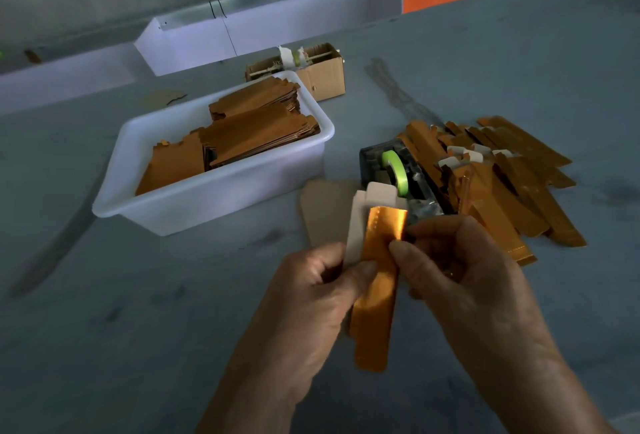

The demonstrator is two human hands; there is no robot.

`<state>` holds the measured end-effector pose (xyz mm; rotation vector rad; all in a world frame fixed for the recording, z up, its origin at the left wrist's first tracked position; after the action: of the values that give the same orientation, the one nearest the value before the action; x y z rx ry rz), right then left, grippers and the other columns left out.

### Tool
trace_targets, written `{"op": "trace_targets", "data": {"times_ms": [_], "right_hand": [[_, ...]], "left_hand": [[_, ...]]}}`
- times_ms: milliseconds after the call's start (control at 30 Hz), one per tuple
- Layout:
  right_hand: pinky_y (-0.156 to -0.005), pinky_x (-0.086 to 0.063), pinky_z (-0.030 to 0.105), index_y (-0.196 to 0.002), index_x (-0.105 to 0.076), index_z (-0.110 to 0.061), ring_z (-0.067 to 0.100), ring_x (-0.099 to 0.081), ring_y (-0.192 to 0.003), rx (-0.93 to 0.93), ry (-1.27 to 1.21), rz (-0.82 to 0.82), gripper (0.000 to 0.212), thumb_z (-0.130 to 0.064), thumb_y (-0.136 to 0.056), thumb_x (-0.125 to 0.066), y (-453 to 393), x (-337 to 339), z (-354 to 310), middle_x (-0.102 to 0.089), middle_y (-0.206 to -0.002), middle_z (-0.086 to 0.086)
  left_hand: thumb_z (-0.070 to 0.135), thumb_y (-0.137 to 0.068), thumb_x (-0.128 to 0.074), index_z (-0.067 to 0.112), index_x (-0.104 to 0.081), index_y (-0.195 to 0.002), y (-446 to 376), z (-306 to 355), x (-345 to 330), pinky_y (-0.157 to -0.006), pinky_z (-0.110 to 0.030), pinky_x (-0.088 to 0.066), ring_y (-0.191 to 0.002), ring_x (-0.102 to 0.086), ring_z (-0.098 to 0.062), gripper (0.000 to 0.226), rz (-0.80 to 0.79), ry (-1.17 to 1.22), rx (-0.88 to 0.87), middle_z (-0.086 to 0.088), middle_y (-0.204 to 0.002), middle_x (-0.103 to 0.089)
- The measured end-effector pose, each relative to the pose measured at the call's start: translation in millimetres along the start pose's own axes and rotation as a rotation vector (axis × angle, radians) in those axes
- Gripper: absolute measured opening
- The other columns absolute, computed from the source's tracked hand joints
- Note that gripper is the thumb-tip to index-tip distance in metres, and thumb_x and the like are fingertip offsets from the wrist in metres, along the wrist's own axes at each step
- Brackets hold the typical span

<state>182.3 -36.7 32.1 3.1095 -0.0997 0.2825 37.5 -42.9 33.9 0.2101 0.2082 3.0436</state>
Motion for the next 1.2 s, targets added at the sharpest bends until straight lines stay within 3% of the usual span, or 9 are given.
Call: {"op": "trace_targets", "data": {"times_ms": [200, 300, 433, 567, 700, 833, 1000, 1100, 1200], "right_hand": [[-0.075, -0.055, 0.032, -0.083, -0.072, -0.025, 0.016, -0.07, -0.079, -0.144, -0.262, -0.207, 0.033, -0.042, -0.056, -0.062, -1.6, 1.4, 4.5, -0.073, -0.082, 0.004], [-0.075, -0.054, 0.034, -0.08, -0.071, -0.02, 0.016, -0.071, -0.074, -0.148, -0.303, -0.164, 0.028, -0.037, -0.06, -0.061, -2.6, 1.2, 7.8, -0.073, -0.079, 0.004], [-0.069, -0.055, 0.029, -0.082, -0.069, -0.022, 0.015, -0.07, -0.074, -0.132, -0.312, -0.134, 0.025, -0.034, -0.063, -0.059, -3.7, 1.4, 6.6, -0.073, -0.078, 0.002], [-0.057, -0.055, 0.022, -0.08, -0.067, -0.022, 0.017, -0.071, -0.072, -0.125, -0.326, -0.098, 0.024, -0.034, -0.06, -0.061, -4.0, 0.9, 6.9, -0.072, -0.077, 0.007], [-0.064, -0.058, 0.031, -0.081, -0.069, -0.016, 0.031, -0.069, -0.074, -0.131, -0.35, -0.05, 0.011, -0.021, -0.072, -0.066, -4.7, -1.2, 10.3, -0.068, -0.077, 0.02], [-0.062, -0.056, 0.027, -0.08, -0.07, -0.021, 0.026, -0.069, -0.072, -0.127, -0.381, -0.034, 0.023, -0.032, -0.061, -0.065, -1.3, -3.1, 8.8, -0.069, -0.074, 0.014], [-0.054, -0.052, 0.015, -0.079, -0.071, -0.018, 0.013, -0.069, -0.068, -0.161, -0.408, -0.022, 0.02, -0.033, -0.066, -0.067, 5.1, -7.1, 11.8, -0.071, -0.072, 0.003], [-0.065, -0.056, 0.028, -0.077, -0.07, -0.028, 0.012, -0.069, -0.07, -0.169, -0.305, -0.02, 0.03, -0.046, -0.053, -0.068, 7.9, -9.9, 14.5, -0.07, -0.073, 0.001], [-0.073, -0.055, 0.036, -0.077, -0.069, -0.03, 0.015, -0.068, -0.072, -0.162, -0.262, -0.002, 0.017, -0.038, -0.062, -0.069, 5.4, -8.0, 17.3, -0.07, -0.073, 0.001]], "left_hand": [[0.035, -0.073, -0.068, 0.026, -0.071, -0.09, 0.5, 1.3, -4.5, -0.079, -0.036, -0.056, -0.082, -0.072, -0.014, 0.02, -0.022, -0.031, 0.035, 0.002, -0.085, -0.076], [0.041, -0.066, -0.069, 0.028, -0.069, -0.083, 1.5, 0.0, -5.5, -0.06, -0.022, -0.05, -0.066, -0.068, -0.008, 0.021, 0.057, -0.046, -0.014, 0.004, -0.073, -0.073], [0.041, -0.066, -0.072, 0.028, -0.073, -0.08, 4.6, -0.8, -9.0, -0.059, -0.023, -0.049, -0.065, -0.066, -0.011, 0.02, 0.157, -0.068, -0.063, 0.001, -0.072, -0.073], [0.019, -0.075, -0.078, 0.029, -0.07, -0.078, 6.2, -3.4, -15.5, -0.05, -0.01, -0.045, -0.059, -0.065, -0.002, 0.013, 0.354, -0.165, -0.124, 0.009, -0.068, -0.069], [0.016, -0.079, -0.075, 0.029, -0.072, -0.084, 10.6, -2.0, -24.7, -0.06, -0.021, -0.048, -0.068, -0.064, -0.006, 0.014, 0.485, -0.574, -0.383, 0.009, -0.071, -0.064], [0.008, -0.072, -0.062, 0.007, -0.076, -0.097, 17.4, -8.3, -42.7, -0.056, -0.033, -0.043, -0.065, -0.058, -0.026, 0.028, 0.572, -1.146, -0.598, -0.006, -0.067, -0.057], [0.013, -0.086, -0.041, 0.009, -0.076, -0.098, 19.8, -20.5, -57.0, -0.063, -0.03, -0.037, -0.076, -0.038, -0.02, 0.038, 0.505, -1.332, -0.452, -0.003, -0.067, -0.059], [0.02, -0.076, -0.043, 0.012, -0.077, -0.08, 22.0, -18.8, -58.6, -0.058, -0.026, -0.035, -0.073, -0.04, -0.016, 0.035, 0.417, -1.193, -0.354, -0.001, -0.063, -0.058], [0.013, -0.069, -0.043, 0.014, -0.078, -0.094, 24.5, -19.2, -54.0, -0.046, -0.023, -0.042, -0.071, -0.055, -0.014, 0.043, 0.379, -1.194, -0.455, 0.0, -0.068, -0.058]]}}
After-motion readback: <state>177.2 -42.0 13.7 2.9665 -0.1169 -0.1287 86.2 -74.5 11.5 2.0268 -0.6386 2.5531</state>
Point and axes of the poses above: each hand's wrist, its own y-axis away from the middle knuckle, its own x-axis out of the back of the hand, z = x × y, the point moved 1 cm from there along -y, towards the middle knuckle
